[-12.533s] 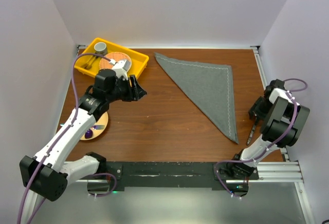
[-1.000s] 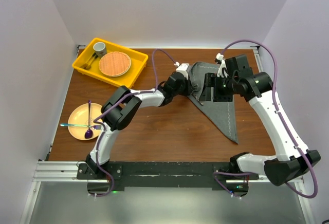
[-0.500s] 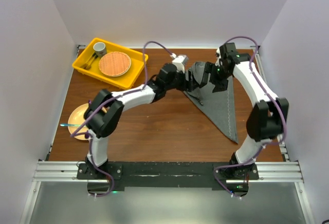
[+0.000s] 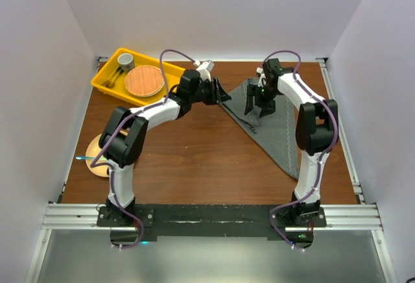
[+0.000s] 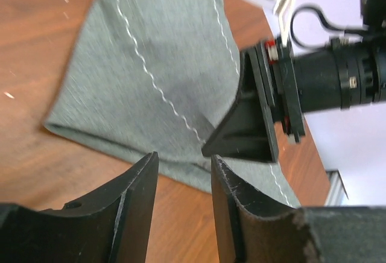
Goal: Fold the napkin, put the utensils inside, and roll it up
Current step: Fold the napkin
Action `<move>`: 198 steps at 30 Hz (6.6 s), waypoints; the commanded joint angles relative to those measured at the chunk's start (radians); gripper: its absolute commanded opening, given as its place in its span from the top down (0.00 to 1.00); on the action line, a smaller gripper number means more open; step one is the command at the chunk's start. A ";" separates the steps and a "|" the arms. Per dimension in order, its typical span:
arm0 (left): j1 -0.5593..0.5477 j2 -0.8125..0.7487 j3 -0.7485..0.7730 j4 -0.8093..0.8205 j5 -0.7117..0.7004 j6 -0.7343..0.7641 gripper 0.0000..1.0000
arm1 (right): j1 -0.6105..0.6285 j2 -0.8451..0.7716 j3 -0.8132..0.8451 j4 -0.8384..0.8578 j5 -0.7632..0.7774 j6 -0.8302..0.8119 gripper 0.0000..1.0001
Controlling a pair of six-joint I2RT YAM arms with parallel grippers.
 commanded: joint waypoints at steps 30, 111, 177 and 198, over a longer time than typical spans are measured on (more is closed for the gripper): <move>-0.004 0.219 0.239 -0.077 0.135 -0.083 0.63 | -0.018 -0.118 -0.166 0.087 -0.127 -0.021 0.62; -0.002 0.406 0.458 -0.157 0.144 -0.040 0.79 | -0.171 0.470 0.436 0.600 -0.372 0.365 0.87; 0.004 -0.720 -0.283 -0.438 0.100 -0.026 0.56 | -0.463 -1.003 -1.200 0.108 0.347 0.780 0.78; 0.010 -0.640 -0.288 -0.423 0.038 -0.075 0.56 | -0.018 -0.695 -0.516 0.220 0.218 0.122 1.00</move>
